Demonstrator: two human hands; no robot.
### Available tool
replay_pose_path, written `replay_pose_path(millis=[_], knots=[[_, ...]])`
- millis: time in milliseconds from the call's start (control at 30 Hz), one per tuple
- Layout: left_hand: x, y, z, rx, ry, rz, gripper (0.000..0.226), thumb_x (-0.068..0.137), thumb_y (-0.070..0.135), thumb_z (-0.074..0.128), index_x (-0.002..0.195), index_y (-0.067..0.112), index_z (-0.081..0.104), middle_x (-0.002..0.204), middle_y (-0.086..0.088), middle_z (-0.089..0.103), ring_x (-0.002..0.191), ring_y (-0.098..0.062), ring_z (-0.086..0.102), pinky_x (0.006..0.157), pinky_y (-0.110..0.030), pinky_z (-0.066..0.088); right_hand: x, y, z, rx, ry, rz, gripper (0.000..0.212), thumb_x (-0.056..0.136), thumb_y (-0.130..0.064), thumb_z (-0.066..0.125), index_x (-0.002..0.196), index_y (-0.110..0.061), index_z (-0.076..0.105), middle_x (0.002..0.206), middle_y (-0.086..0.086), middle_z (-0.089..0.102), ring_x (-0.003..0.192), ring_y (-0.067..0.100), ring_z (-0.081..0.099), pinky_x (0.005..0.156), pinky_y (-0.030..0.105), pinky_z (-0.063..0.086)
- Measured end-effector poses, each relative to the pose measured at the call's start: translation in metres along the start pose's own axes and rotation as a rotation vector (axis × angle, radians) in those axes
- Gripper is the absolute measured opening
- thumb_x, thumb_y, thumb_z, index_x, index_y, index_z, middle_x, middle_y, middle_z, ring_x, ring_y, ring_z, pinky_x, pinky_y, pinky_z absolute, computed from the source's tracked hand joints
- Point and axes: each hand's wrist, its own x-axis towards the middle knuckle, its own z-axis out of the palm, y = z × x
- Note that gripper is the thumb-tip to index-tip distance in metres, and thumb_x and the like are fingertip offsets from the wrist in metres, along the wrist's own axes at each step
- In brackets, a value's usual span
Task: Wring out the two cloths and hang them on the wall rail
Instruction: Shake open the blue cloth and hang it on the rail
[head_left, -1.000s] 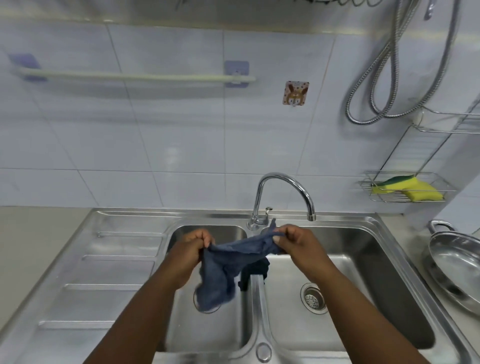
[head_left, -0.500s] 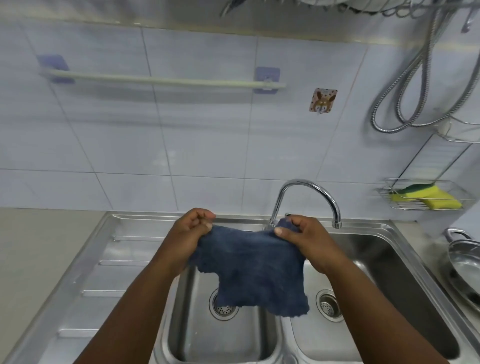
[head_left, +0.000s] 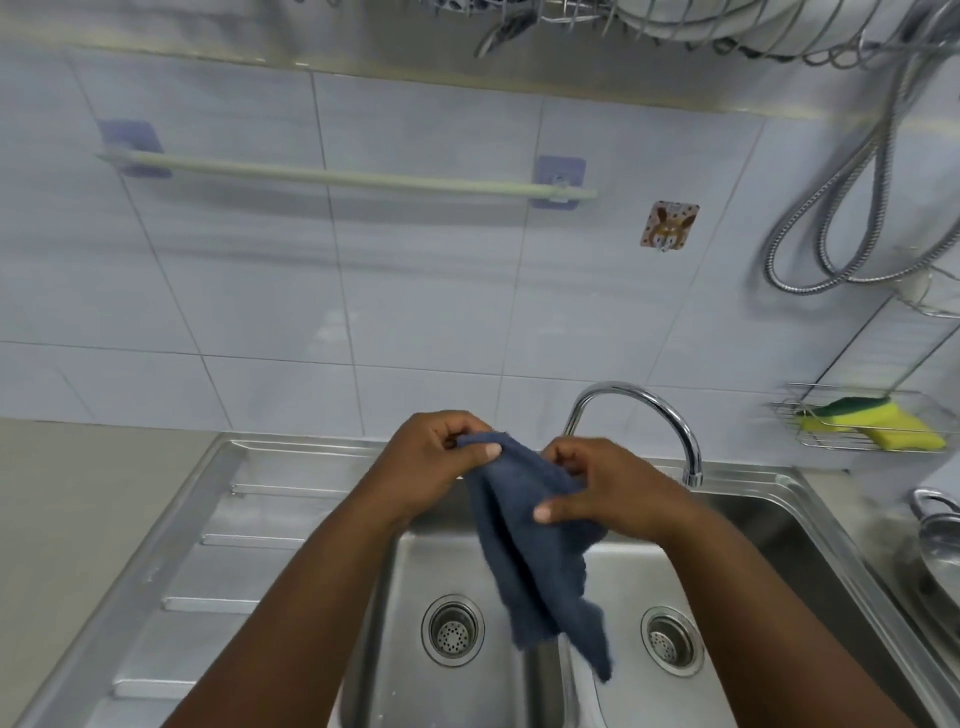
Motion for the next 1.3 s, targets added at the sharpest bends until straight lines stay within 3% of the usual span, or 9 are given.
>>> replay_pose_path(millis=[133, 333, 567, 633, 700, 767, 933, 1067, 1300], knots=[[0.001, 0.01, -0.016, 0.0, 0.155, 0.049, 0.008, 0.084, 0.001, 0.067, 0.084, 0.007, 0.072, 0.079, -0.003, 0.073, 0.074, -0.005, 0.064, 0.07, -0.02, 0.051, 0.003, 0.02, 0.009, -0.273, -0.268, 0.076, 0.019, 0.075, -0.038, 0.076, 0.075, -0.023, 0.065, 0.071, -0.005, 0.066, 0.07, 0.014, 0.065, 0.066, 0.029, 0.05], [-0.003, 0.002, -0.089, 0.315, 0.263, -0.111, 0.01, 0.086, 0.013, 0.067, 0.082, 0.02, 0.073, 0.081, 0.004, 0.074, 0.072, -0.008, 0.066, 0.061, -0.021, 0.051, 0.013, 0.031, 0.009, -0.265, -0.085, 0.088, 0.028, 0.085, -0.021, 0.067, 0.061, -0.023, 0.053, 0.062, -0.007, 0.055, 0.058, 0.008, 0.051, 0.061, 0.031, 0.042], [-0.012, -0.024, -0.094, 0.314, 0.711, 0.049, 0.007, 0.085, 0.01, 0.067, 0.085, 0.017, 0.068, 0.082, 0.007, 0.069, 0.077, -0.007, 0.063, 0.07, -0.018, 0.047, 0.021, 0.013, 0.029, -0.331, 0.843, -0.24, 0.018, 0.089, -0.008, 0.06, 0.099, -0.013, 0.074, 0.091, -0.003, 0.071, 0.086, 0.012, 0.062, 0.078, 0.014, 0.044], [-0.029, -0.054, -0.076, 0.456, 0.615, 0.147, 0.01, 0.084, 0.01, 0.067, 0.083, 0.02, 0.067, 0.076, 0.016, 0.064, 0.072, -0.001, 0.06, 0.072, -0.01, 0.047, 0.016, 0.032, 0.056, -0.554, 0.616, -0.212, 0.018, 0.083, -0.008, 0.058, 0.094, -0.01, 0.072, 0.093, 0.004, 0.069, 0.092, 0.023, 0.063, 0.076, 0.027, 0.047], [-0.049, -0.094, -0.063, 0.589, 0.126, -0.128, 0.02, 0.084, 0.011, 0.068, 0.071, 0.025, 0.063, 0.07, 0.014, 0.063, 0.069, -0.002, 0.061, 0.075, -0.018, 0.053, 0.007, 0.061, 0.081, -0.611, 0.013, 0.076, 0.015, 0.08, -0.012, 0.054, 0.084, -0.012, 0.069, 0.09, 0.01, 0.07, 0.08, 0.026, 0.068, 0.066, 0.024, 0.048], [-0.062, -0.124, -0.07, 0.608, -0.063, -0.376, 0.027, 0.083, 0.01, 0.071, 0.066, 0.028, 0.06, 0.07, 0.009, 0.064, 0.066, -0.005, 0.062, 0.074, -0.028, 0.057, 0.005, 0.082, 0.083, -0.474, -0.126, 0.197, 0.015, 0.084, -0.014, 0.055, 0.078, -0.01, 0.068, 0.085, 0.007, 0.072, 0.075, 0.02, 0.068, 0.064, 0.022, 0.049], [-0.047, -0.107, -0.113, 0.41, 0.248, -0.356, 0.012, 0.082, 0.008, 0.071, 0.072, 0.013, 0.068, 0.074, -0.003, 0.073, 0.072, -0.018, 0.07, 0.073, -0.032, 0.058, 0.038, 0.057, 0.056, -0.431, 0.216, 0.003, 0.028, 0.085, -0.016, 0.06, 0.066, -0.036, 0.066, 0.069, -0.019, 0.066, 0.07, -0.009, 0.059, 0.068, 0.009, 0.042], [-0.031, -0.064, -0.145, 0.42, 0.428, -0.222, 0.021, 0.081, 0.007, 0.073, 0.068, 0.024, 0.073, 0.074, 0.003, 0.071, 0.071, -0.008, 0.067, 0.068, -0.019, 0.055, 0.07, 0.019, 0.037, -0.628, 0.49, -0.117, 0.013, 0.081, -0.013, 0.073, 0.075, -0.025, 0.073, 0.067, -0.002, 0.068, 0.068, 0.018, 0.064, 0.061, 0.033, 0.052], [0.005, 0.029, -0.221, 0.279, 0.712, -0.163, 0.008, 0.083, 0.024, 0.073, 0.077, 0.018, 0.07, 0.063, 0.0, 0.069, 0.055, -0.016, 0.061, 0.052, -0.024, 0.045, 0.123, -0.099, -0.004, -0.432, 0.718, -0.097, 0.015, 0.093, -0.034, 0.058, 0.083, -0.03, 0.068, 0.059, 0.0, 0.068, 0.056, 0.023, 0.064, 0.052, 0.025, 0.045]])
